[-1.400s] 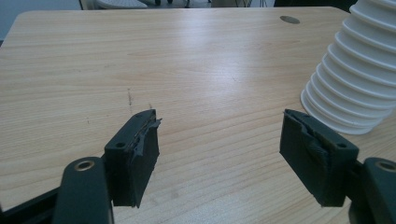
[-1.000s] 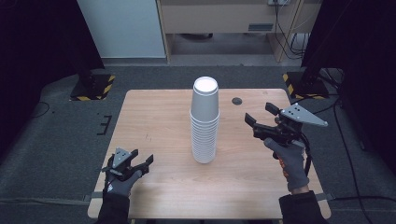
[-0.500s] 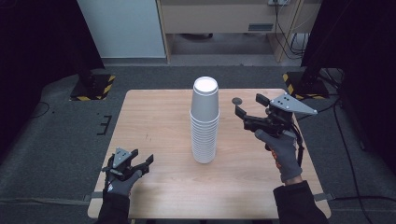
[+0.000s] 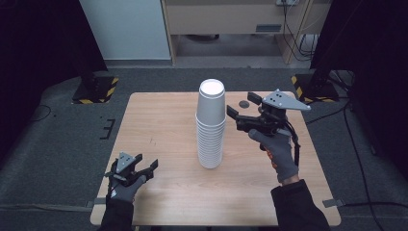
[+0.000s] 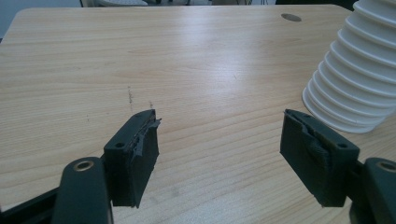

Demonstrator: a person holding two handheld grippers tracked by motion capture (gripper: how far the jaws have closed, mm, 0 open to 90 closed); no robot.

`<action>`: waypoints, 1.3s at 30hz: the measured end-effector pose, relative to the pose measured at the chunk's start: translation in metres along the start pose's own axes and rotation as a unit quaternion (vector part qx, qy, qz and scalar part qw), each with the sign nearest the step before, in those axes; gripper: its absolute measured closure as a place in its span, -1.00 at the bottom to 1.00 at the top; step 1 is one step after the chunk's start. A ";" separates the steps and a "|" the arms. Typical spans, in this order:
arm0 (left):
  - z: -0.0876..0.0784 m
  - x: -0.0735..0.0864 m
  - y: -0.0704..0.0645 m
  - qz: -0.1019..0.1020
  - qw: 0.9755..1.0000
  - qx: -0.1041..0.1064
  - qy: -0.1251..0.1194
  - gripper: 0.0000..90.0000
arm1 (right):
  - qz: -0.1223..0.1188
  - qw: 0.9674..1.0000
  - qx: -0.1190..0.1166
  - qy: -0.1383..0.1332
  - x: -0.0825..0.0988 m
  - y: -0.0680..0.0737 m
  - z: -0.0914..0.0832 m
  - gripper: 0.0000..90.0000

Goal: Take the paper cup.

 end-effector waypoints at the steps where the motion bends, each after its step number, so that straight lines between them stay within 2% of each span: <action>1: 0.000 0.000 0.000 0.000 1.000 0.000 0.000 -0.41 | 0.000 1.000 -0.002 -0.001 0.000 0.002 0.002 -0.66; 9: 0.000 0.000 0.000 0.001 1.000 0.000 0.000 -0.41 | 0.003 1.000 -0.022 0.003 0.002 0.017 0.016 -0.66; 20: 0.001 0.000 -0.001 0.002 1.000 0.001 0.001 -0.41 | -0.002 0.999 -0.033 0.009 0.007 0.031 0.037 -0.67; 27: 0.001 0.000 -0.001 0.002 1.000 0.001 0.002 -0.41 | -0.005 0.999 -0.030 0.020 0.014 0.032 0.050 -0.67; 39: 0.001 0.001 -0.001 0.005 1.000 0.001 0.004 -0.41 | -0.003 0.999 -0.028 0.025 0.020 0.034 0.066 -0.70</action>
Point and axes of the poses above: each handheld gripper's, and its own axes: z roughly forward along the jaws, x roughly out of its underside, y roughly to its left, the point moved 7 cm from there along z, roughly forward along the jaws, and after that the axes turned 1 degree about -z, right-handed, at the moved point
